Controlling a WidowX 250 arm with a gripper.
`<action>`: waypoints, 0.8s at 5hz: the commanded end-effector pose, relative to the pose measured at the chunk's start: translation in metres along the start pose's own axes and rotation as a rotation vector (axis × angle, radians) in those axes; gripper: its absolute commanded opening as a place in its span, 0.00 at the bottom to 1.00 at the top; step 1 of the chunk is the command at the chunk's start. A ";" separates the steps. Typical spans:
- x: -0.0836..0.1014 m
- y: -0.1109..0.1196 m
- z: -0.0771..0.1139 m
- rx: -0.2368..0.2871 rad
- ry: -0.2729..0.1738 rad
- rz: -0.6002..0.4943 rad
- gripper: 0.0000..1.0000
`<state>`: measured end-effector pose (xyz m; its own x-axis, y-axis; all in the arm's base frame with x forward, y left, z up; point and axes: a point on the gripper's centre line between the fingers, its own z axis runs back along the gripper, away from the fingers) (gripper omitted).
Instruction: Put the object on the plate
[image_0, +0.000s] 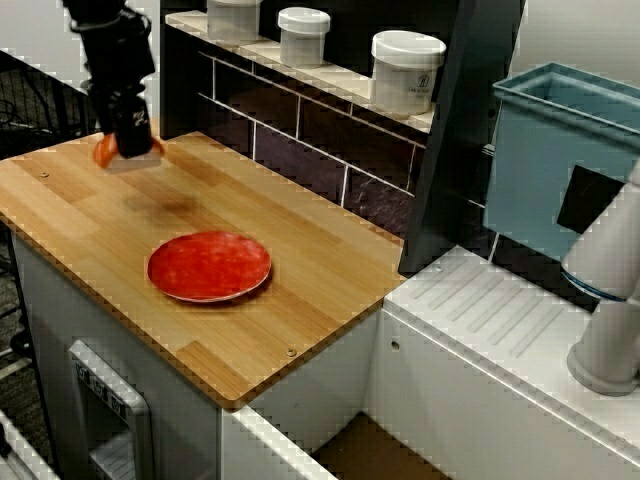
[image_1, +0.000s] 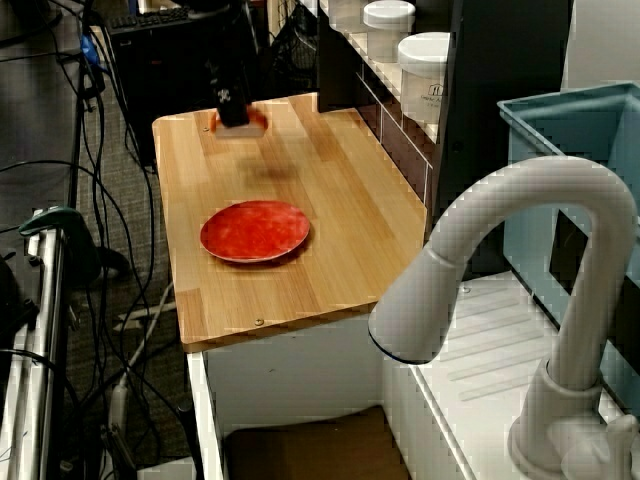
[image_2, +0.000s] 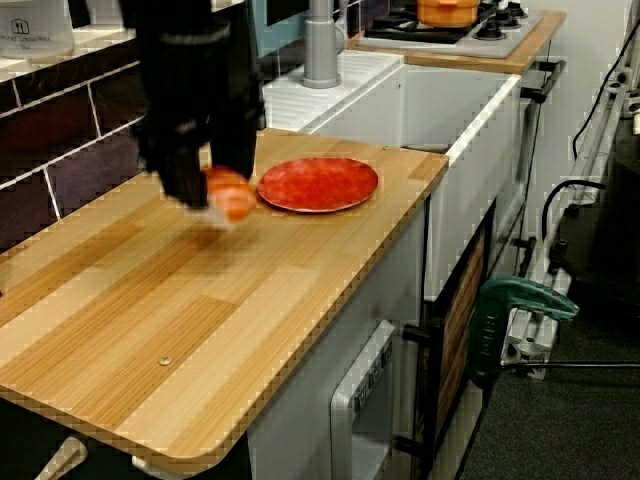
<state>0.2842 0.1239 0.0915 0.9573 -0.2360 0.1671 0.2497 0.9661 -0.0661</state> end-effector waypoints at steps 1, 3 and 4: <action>0.005 -0.057 0.018 0.018 -0.044 -0.100 0.00; -0.007 -0.095 -0.016 0.037 -0.036 -0.158 0.00; -0.009 -0.109 -0.032 0.052 -0.035 -0.173 0.00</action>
<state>0.2500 0.0154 0.0581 0.9010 -0.3975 0.1735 0.4043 0.9146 -0.0038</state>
